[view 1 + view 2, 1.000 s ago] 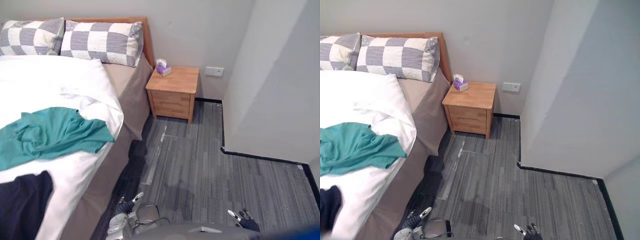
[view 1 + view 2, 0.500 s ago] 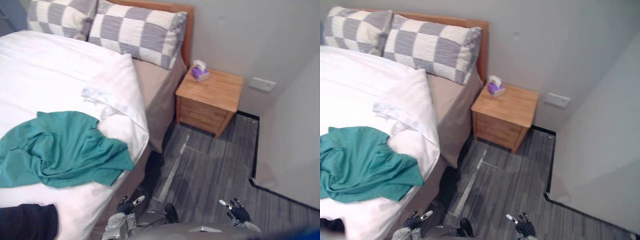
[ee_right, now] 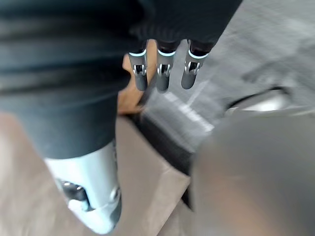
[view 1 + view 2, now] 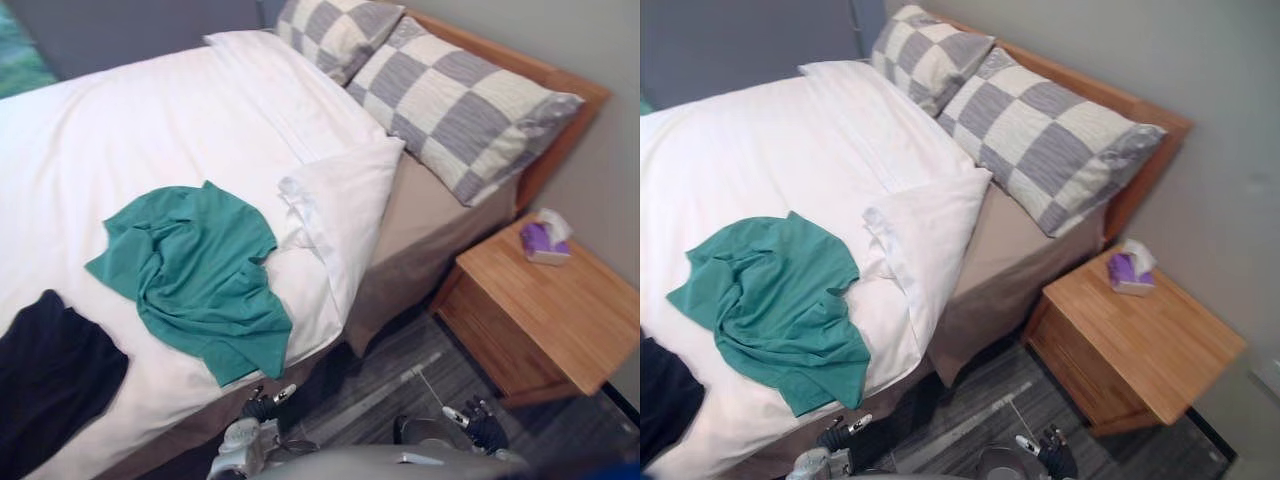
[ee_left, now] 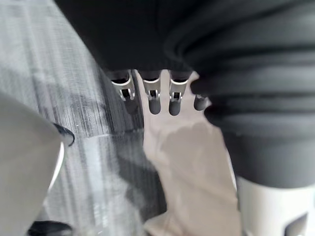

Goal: Tidy the bed and pick cloth on bed and put in laundry

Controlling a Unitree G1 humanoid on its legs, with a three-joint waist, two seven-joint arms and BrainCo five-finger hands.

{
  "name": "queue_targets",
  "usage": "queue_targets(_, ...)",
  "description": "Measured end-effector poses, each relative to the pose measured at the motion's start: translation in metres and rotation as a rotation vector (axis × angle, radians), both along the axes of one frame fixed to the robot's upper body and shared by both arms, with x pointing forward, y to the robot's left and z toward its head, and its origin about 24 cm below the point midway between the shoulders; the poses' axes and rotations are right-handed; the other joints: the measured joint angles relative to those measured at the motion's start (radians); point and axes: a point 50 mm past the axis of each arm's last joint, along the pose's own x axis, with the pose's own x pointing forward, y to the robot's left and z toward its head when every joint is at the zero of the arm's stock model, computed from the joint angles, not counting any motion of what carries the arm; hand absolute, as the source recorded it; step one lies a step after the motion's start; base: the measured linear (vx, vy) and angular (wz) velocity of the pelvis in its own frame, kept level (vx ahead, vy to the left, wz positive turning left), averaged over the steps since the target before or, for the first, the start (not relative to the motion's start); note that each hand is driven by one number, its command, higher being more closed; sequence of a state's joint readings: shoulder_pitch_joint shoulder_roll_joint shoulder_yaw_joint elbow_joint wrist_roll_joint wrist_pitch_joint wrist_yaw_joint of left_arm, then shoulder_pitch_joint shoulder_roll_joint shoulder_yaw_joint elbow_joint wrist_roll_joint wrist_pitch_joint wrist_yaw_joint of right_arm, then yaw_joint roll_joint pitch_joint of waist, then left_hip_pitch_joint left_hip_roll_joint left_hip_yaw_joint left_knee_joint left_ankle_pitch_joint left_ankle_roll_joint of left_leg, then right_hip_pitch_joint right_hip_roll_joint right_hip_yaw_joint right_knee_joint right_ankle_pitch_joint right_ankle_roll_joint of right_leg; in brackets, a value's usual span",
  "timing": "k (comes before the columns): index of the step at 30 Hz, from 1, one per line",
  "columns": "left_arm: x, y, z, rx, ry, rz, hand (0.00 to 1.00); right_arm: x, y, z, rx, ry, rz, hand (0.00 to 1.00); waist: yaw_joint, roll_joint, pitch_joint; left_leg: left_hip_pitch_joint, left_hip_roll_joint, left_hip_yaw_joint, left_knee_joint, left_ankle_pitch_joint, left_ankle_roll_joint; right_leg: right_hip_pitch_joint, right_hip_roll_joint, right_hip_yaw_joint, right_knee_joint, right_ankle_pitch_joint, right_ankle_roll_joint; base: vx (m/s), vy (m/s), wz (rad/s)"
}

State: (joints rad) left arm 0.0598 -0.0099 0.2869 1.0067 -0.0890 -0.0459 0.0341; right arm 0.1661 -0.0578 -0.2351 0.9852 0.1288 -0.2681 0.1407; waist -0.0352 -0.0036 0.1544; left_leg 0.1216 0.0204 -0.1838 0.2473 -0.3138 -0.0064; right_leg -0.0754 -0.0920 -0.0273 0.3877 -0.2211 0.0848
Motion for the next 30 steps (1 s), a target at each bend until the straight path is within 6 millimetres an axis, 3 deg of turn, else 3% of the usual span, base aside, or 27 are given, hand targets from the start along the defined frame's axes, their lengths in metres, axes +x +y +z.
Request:
queue_targets(2, -0.001, 0.002, 0.0, 0.011, -0.01, 0.045, 0.0, 0.005, 0.004, 0.001, -0.014, -0.009, 0.044, 0.0, 0.005, -0.002, 0.0, -0.001, 0.021, -0.006, 0.003, 0.002, -0.013, 0.021, 0.012, -0.031, 0.012, -0.024, -0.018, 0.13, -0.209, 0.85)
queue_targets(3, -0.001, 0.004, 0.001, 0.017, -0.016, 0.066, 0.0, 0.007, 0.008, 0.001, -0.012, -0.008, 0.078, 0.0, 0.021, -0.007, -0.001, -0.007, 0.03, -0.014, 0.008, 0.006, -0.02, 0.026, 0.017, -0.037, 0.021, -0.035, -0.029, 0.07, -0.167, 0.65)
queue_targets(5, 0.0, 0.01, 0.003, 0.036, -0.033, 0.11, 0.0, 0.009, 0.019, 0.0, 0.011, 0.001, 0.107, 0.0, 0.037, -0.028, -0.005, -0.052, 0.033, -0.012, 0.048, 0.017, -0.038, 0.026, 0.014, -0.059, 0.012, -0.057, -0.04, 0.03, -0.152, 0.68)
queue_targets(8, 0.002, 0.013, 0.006, 0.045, -0.061, 0.126, 0.0, 0.009, 0.029, -0.003, 0.059, 0.026, 0.054, 0.0, 0.043, -0.037, -0.01, -0.144, 0.049, 0.1, 0.119, 0.044, -0.056, 0.045, -0.012, -0.151, -0.025, -0.063, -0.048, 0.01, -0.131, 0.95)
queue_targets(12, 0.001, 0.006, 0.004, 0.036, -0.055, 0.101, 0.0, -0.003, 0.013, -0.006, 0.118, 0.062, -0.239, 0.0, 0.023, -0.006, 0.0, -0.206, 0.137, 0.513, 0.21, 0.038, -0.028, 0.097, -0.039, -0.281, -0.033, -0.06, -0.053, -0.02, -0.008, 1.02)
queue_targets(15, -0.004, 0.008, 0.003, 0.037, -0.041, 0.105, 0.0, -0.019, 0.007, -0.01, 0.158, 0.085, -0.474, 0.0, 0.023, -0.003, -0.009, -0.185, 0.113, 0.554, 0.135, 0.051, -0.007, 0.097, -0.054, -0.284, -0.041, -0.061, -0.052, -0.03, 0.081, 0.49)
queue_targets(18, -0.013, 0.015, 0.001, 0.028, -0.013, 0.137, 0.0, -0.057, -0.006, -0.013, 0.172, 0.132, -0.827, 0.0, 0.02, -0.025, -0.015, -0.148, 0.066, 0.559, -0.001, 0.119, -0.001, 0.097, -0.065, -0.262, -0.076, -0.028, -0.037, -0.07, 0.02, 0.07)
queue_targets(20, -0.02, 0.02, 0.0, 0.017, 0.002, 0.154, 0.0, -0.091, -0.037, -0.005, 0.094, 0.106, -1.126, 0.0, 0.008, -0.028, -0.03, -0.093, 0.044, 0.573, -0.133, 0.163, -0.007, 0.099, -0.06, -0.225, -0.1, 0.007, -0.034, -0.06, 0.034, -0.1)
queue_targets(21, -0.022, 0.021, -0.001, 0.009, 0.009, 0.154, 0.0, -0.097, -0.047, 0.0, 0.062, 0.079, -1.198, 0.0, 0.002, -0.027, -0.034, -0.074, 0.044, 0.585, -0.165, 0.178, -0.009, 0.1, -0.054, -0.215, -0.105, 0.018, -0.039, -0.04, 0.029, -0.22)
queue_targets(24, -0.029, 0.032, -0.001, -0.004, 0.034, 0.133, 0.0, -0.099, -0.106, 0.038, -0.139, -0.127, -1.36, 0.0, -0.02, -0.028, -0.06, -0.016, 0.041, 0.61, -0.285, 0.24, -0.016, 0.1, -0.028, -0.168, -0.116, 0.049, -0.037, -0.04, 0.018, -0.19)
queue_targets(25, -0.028, 0.037, 0.001, -0.001, 0.029, 0.121, 0.0, -0.089, -0.129, 0.063, -0.227, -0.259, -1.363, 0.0, -0.029, -0.03, -0.076, -0.005, 0.039, 0.612, -0.318, 0.256, -0.018, 0.101, -0.018, -0.149, -0.129, 0.054, -0.037, -0.04, 0.002, -0.16)
queue_targets(26, -0.03, 0.039, 0.001, 0.003, 0.034, 0.114, 0.0, -0.081, -0.139, 0.077, -0.277, -0.324, -1.35, 0.0, -0.031, -0.026, -0.083, 0.0, 0.037, 0.614, -0.33, 0.261, -0.018, 0.103, -0.014, -0.135, -0.139, 0.054, -0.037, -0.04, 0.003, -0.16)
queue_targets(28, -0.022, 0.046, 0.005, 0.013, 0.005, 0.074, 0.0, -0.043, -0.169, 0.145, -0.484, -0.602, -1.22, 0.0, -0.037, -0.038, -0.093, -0.005, 0.026, 0.618, -0.351, 0.267, -0.019, 0.123, -0.013, -0.117, -0.205, 0.052, -0.038, -0.03, -0.011, -0.02)
queue_targets(29, -0.022, 0.047, 0.006, 0.017, 0.004, 0.059, 0.0, -0.033, -0.172, 0.161, -0.532, -0.66, -1.171, 0.0, -0.036, -0.043, -0.097, -0.009, 0.023, 0.62, -0.351, 0.267, -0.019, 0.126, -0.013, -0.111, -0.221, 0.047, -0.042, -0.02, -0.032, 0.06)
queue_targets(30, -0.022, 0.046, 0.005, 0.02, 0.01, 0.032, 0.0, -0.01, -0.176, 0.192, -0.614, -0.782, -1.069, 0.0, -0.036, -0.048, -0.101, -0.018, 0.02, 0.621, -0.352, 0.273, -0.019, 0.127, -0.013, -0.104, -0.243, 0.039, -0.047, -0.01, -0.042, 0.03)
